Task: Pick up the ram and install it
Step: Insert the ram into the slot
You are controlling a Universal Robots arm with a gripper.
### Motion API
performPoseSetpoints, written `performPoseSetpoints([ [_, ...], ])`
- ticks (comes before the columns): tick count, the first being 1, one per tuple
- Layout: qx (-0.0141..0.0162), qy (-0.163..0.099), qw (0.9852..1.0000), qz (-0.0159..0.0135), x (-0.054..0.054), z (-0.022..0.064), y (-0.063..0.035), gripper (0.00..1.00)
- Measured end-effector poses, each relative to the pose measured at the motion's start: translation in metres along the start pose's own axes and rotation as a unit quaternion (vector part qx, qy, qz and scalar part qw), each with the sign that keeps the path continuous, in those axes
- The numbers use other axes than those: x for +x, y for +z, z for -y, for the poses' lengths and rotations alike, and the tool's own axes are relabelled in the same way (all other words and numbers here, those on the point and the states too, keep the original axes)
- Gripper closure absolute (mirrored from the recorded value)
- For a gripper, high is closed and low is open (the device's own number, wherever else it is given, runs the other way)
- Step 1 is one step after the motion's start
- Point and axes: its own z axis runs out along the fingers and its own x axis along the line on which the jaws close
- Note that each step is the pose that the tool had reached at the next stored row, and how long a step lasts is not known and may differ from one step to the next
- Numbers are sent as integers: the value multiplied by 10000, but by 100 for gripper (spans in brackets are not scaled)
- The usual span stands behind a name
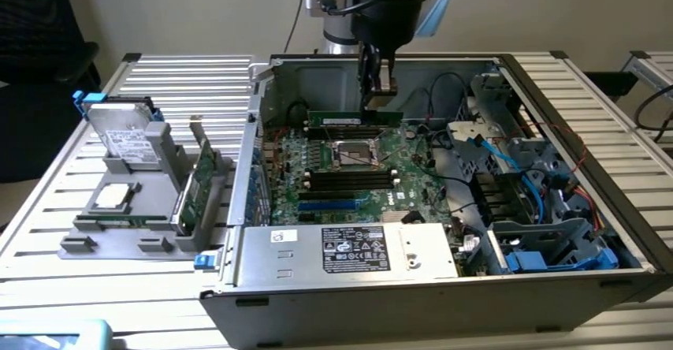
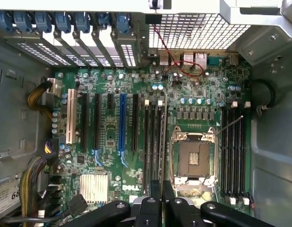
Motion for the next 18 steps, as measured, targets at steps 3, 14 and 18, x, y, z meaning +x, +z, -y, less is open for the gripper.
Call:
performPoseSetpoints([
  [3, 0, 0, 10000, 1, -1, 2, 56, 87],
  [14, 1, -2, 10000, 2, -1, 5, 138, 87],
  [18, 0, -3, 10000, 1, -2, 8, 190, 87],
])
